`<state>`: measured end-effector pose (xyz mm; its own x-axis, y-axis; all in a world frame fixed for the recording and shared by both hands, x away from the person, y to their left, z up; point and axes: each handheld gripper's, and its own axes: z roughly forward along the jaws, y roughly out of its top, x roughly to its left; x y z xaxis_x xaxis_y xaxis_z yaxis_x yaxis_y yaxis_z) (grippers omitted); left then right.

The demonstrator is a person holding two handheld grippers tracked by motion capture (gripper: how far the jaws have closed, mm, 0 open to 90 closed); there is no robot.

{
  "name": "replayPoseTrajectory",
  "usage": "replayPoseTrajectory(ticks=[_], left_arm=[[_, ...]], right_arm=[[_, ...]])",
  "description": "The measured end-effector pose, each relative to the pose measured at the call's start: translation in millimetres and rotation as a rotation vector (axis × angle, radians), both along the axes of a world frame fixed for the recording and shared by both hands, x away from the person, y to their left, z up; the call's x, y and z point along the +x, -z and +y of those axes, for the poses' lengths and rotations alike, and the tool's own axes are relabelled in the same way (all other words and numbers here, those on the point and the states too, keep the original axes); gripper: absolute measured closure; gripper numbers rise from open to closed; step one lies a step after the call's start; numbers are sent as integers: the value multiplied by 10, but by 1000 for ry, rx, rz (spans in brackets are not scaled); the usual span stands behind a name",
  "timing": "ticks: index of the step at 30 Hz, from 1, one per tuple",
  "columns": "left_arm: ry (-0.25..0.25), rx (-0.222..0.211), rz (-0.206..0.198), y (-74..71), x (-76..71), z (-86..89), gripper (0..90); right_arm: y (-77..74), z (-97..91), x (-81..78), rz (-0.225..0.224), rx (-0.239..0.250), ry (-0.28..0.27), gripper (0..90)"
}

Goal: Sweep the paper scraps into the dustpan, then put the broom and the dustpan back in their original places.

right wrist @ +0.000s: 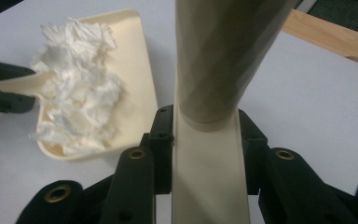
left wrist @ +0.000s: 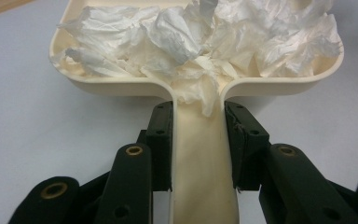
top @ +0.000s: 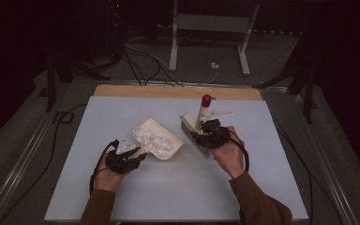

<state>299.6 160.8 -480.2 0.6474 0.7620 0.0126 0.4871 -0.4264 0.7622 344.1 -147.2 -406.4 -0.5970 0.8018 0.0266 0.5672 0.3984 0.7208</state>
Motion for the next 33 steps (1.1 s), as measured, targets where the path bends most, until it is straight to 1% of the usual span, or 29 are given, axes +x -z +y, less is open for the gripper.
replayPoseTrajectory(ticks=[6,10,15,18,21,22,25,30,33], left_arm=[[-47,-10,-15,-46,-13,62,667],[-90,-13,-26,-62,-12,108,668],[-153,-31,-27,-74,-3,182,668],[-180,-34,-33,-80,-13,227,668],[-196,-32,-40,-87,-34,266,668],[-204,-29,-43,-90,-41,281,668],[-223,-40,-48,-95,-58,319,668],[-260,-57,-50,-115,-66,382,668],[-277,-56,-56,-135,-73,417,668]], right_arm=[[28,-85,17,16,5,5,671],[43,-125,23,18,-3,4,670],[59,-172,23,20,-5,4,671],[69,-199,22,20,-3,0,671],[76,-222,21,23,-1,-14,670],[79,-230,20,23,-5,-22,670],[91,-256,12,20,-23,-33,670],[103,-328,19,28,-31,-44,670],[108,-373,20,26,-58,-46,670]])
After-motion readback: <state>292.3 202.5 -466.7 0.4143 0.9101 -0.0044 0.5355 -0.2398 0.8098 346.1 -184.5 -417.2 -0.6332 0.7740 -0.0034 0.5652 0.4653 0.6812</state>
